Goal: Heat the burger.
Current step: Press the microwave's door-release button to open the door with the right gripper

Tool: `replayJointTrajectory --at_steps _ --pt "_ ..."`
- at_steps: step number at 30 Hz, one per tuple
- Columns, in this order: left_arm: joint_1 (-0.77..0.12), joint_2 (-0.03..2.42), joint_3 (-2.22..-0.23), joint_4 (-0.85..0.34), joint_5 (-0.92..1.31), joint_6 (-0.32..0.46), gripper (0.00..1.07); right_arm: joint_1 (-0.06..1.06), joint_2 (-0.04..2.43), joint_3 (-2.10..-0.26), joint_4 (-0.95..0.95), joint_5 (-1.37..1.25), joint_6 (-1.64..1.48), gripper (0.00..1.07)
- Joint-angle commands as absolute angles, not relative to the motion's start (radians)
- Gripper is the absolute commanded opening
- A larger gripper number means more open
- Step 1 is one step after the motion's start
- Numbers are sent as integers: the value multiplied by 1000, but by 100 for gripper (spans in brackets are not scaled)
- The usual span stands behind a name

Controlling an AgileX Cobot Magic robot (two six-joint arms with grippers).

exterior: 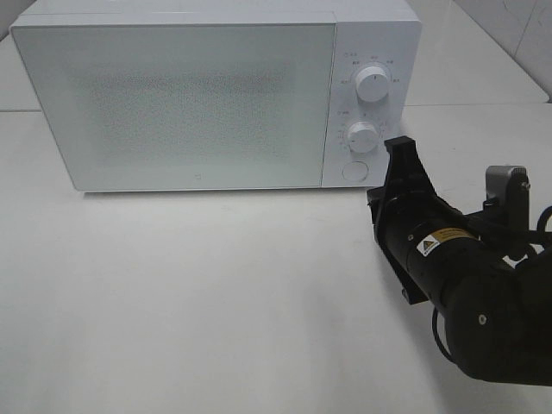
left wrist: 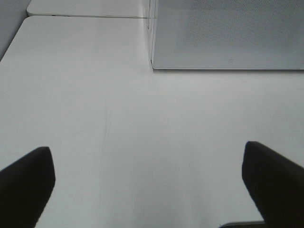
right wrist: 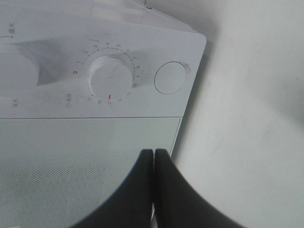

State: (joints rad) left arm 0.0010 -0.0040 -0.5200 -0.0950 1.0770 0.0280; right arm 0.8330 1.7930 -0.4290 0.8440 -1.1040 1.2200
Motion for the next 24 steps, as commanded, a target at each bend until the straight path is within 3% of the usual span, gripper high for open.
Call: replayJointTrajectory --at_steps 1,7,24 --pt "6 -9 -517 -100 1071 28 100 832 1794 -436 837 -1074 1256 0" --pt "6 -9 -517 -100 1071 28 100 832 1794 -436 837 -1050 1303 0" --pt "6 -9 -517 -100 1071 28 100 701 1901 -566 716 -993 1395 0"
